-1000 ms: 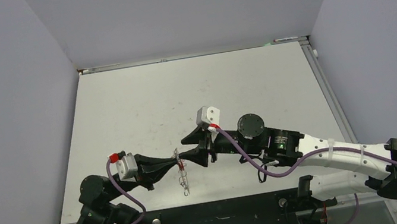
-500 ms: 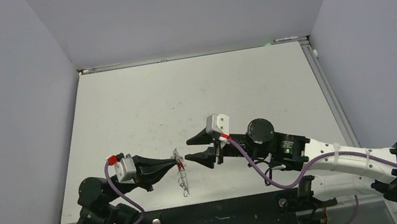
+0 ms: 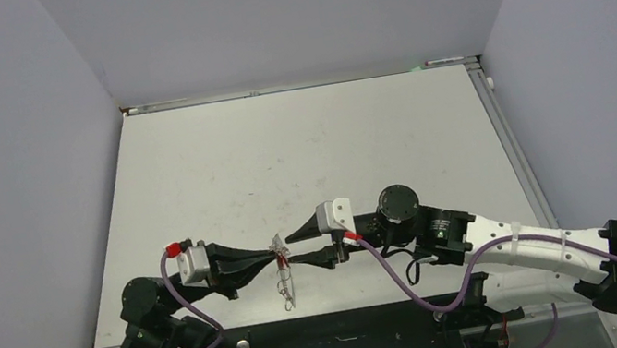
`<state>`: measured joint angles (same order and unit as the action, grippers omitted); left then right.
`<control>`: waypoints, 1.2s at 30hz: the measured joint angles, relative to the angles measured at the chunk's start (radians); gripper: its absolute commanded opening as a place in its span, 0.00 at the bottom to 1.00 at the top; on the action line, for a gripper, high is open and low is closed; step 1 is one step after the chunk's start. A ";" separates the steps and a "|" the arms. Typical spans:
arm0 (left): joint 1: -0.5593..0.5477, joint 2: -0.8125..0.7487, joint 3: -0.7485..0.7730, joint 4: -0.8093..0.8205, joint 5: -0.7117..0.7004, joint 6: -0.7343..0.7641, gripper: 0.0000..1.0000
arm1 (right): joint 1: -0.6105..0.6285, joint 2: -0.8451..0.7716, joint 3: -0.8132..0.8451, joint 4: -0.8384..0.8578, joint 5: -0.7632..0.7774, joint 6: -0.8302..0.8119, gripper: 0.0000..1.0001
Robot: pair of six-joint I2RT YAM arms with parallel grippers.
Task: Put the keys on the keyring
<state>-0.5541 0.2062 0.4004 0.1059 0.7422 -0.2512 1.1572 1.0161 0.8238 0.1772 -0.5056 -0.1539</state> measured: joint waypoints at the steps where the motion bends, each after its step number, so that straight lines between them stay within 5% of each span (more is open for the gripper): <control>1: 0.000 0.000 0.000 0.005 0.001 -0.002 0.00 | 0.000 0.008 0.005 0.000 -0.008 -0.003 0.34; 33: 0.004 0.001 -0.002 0.025 0.022 -0.019 0.01 | 0.000 0.095 0.055 0.008 -0.055 -0.015 0.05; 36: 0.004 0.001 -0.002 0.023 0.020 -0.008 0.18 | 0.000 0.095 0.055 0.008 -0.058 -0.015 0.05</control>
<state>-0.5503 0.2070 0.3981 0.1284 0.7620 -0.2588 1.1572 1.1110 0.8783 0.1856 -0.5632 -0.1688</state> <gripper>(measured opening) 0.039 0.070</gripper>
